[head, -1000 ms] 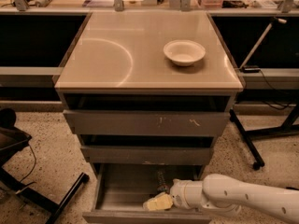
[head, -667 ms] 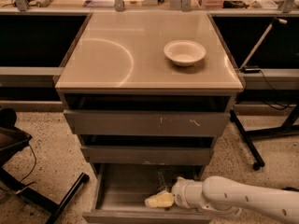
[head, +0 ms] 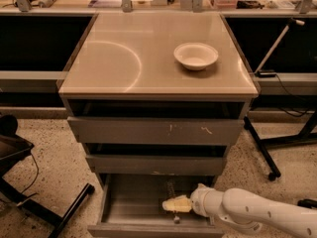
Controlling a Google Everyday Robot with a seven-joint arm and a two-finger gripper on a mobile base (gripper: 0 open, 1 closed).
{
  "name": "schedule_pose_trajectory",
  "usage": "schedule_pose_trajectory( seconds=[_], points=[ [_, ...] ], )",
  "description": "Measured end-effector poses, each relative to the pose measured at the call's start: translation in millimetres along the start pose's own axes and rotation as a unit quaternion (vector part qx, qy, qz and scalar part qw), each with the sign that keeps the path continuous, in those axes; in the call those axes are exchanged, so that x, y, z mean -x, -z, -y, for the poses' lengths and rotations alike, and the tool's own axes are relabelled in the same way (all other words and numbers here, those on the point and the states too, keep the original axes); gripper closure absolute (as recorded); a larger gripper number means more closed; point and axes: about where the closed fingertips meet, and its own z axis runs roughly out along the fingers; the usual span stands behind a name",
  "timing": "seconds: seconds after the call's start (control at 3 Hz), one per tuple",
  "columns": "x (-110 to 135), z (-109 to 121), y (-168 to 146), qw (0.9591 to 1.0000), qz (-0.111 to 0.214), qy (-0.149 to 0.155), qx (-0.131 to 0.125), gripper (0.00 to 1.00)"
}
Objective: Pick water bottle from bottom drawer and place on counter
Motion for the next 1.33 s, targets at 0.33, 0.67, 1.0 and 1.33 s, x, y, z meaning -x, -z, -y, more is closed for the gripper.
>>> schedule_pose_trajectory(
  seconds=[0.33, 0.67, 1.0, 1.33],
  points=[
    [23, 40, 4, 0.9967, 0.037, 0.001, -0.073, 0.00],
    [29, 54, 7, 0.9937, 0.049, 0.000, -0.101, 0.00],
    [26, 50, -3, 0.9938, 0.050, -0.012, -0.099, 0.00],
    [7, 45, -58, 0.9940, 0.039, -0.046, -0.091, 0.00]
  ],
)
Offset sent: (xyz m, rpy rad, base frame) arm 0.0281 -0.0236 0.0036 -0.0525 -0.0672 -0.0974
